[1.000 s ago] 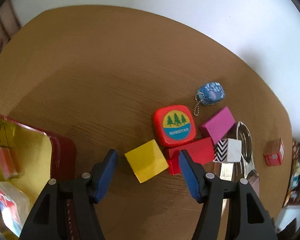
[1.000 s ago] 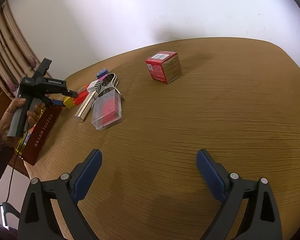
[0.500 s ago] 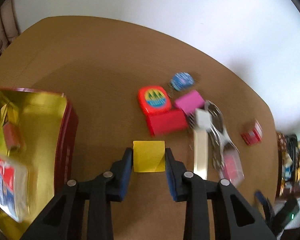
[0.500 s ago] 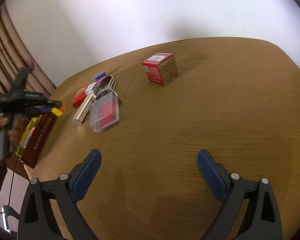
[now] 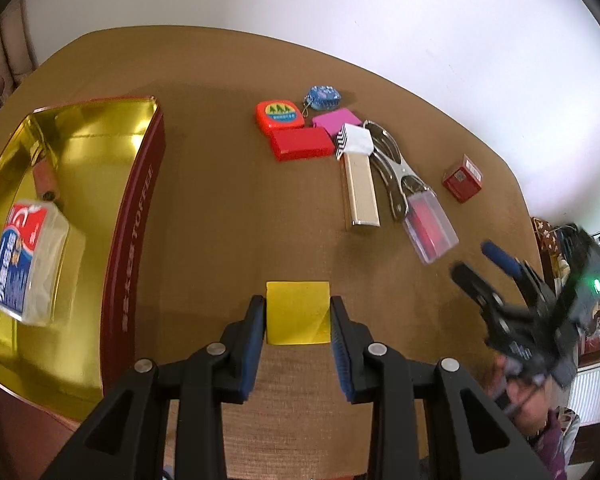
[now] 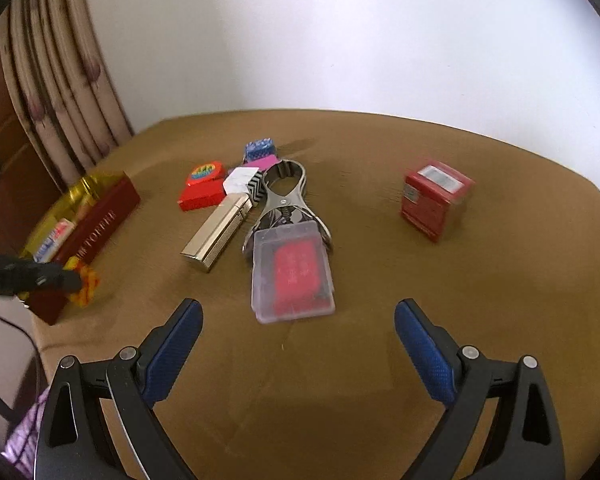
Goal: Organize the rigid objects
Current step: 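Lift the yellow cube toward the tin with the left tool while the right tool grasps the clear red-card box, then release the yellow cube into the tin with the left tool while the right tool carries the clear box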
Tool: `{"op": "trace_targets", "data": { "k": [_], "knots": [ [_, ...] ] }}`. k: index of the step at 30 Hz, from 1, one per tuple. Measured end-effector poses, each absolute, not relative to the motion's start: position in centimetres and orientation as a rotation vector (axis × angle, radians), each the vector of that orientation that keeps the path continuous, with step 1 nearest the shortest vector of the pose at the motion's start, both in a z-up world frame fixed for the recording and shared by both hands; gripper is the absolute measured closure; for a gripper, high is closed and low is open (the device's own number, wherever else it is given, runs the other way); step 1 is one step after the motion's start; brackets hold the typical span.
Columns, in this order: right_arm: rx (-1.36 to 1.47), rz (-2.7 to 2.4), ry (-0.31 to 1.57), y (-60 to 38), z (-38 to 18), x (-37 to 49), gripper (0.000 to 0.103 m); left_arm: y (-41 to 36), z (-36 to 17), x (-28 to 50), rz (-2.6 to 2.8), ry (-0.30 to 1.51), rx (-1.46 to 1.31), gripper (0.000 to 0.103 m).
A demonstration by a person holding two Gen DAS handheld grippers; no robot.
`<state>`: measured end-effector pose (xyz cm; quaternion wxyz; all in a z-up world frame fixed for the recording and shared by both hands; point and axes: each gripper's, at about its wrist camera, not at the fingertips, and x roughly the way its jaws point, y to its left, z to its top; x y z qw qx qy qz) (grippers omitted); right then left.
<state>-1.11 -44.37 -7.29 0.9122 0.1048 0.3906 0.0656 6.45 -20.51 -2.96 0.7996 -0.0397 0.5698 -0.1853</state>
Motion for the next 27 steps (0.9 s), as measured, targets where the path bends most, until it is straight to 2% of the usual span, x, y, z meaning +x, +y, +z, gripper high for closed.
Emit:
{"op": "trace_targets", "data": {
  "k": [5, 6, 7, 10, 21, 27],
  "knots": [
    [0.172, 0.124, 0.851, -43.7, -8.1, 1.7, 0.009, -20.8, -3.0, 6.3, -0.402, 1.206, -0.083, 0.071],
    [0.17, 0.12, 0.871, -43.7, -8.5, 2.3, 0.012, -20.6, -2.7, 6.2, -0.402, 1.199, -0.083, 0.071],
    [0.186, 0.141, 0.895, -43.8, -9.1, 2.9, 0.024, -20.7, -2.6, 6.4, -0.402, 1.192, -0.086, 0.071],
    [0.147, 0.11, 0.915, -43.6, -9.8, 3.4, 0.051, -20.1, -1.5, 6.1, -0.402, 1.173, -0.088, 0.071],
    [0.242, 0.112, 0.885, -44.2, -8.9, 0.2, 0.052, -12.9, 2.9, 8.7, -0.27, 1.093, -0.085, 0.071],
    [0.336, 0.148, 0.842, -44.2, -6.8, -2.7, 0.052, -8.7, 1.6, 14.5, -0.176, 1.108, -0.053, 0.071]
  ]
}}
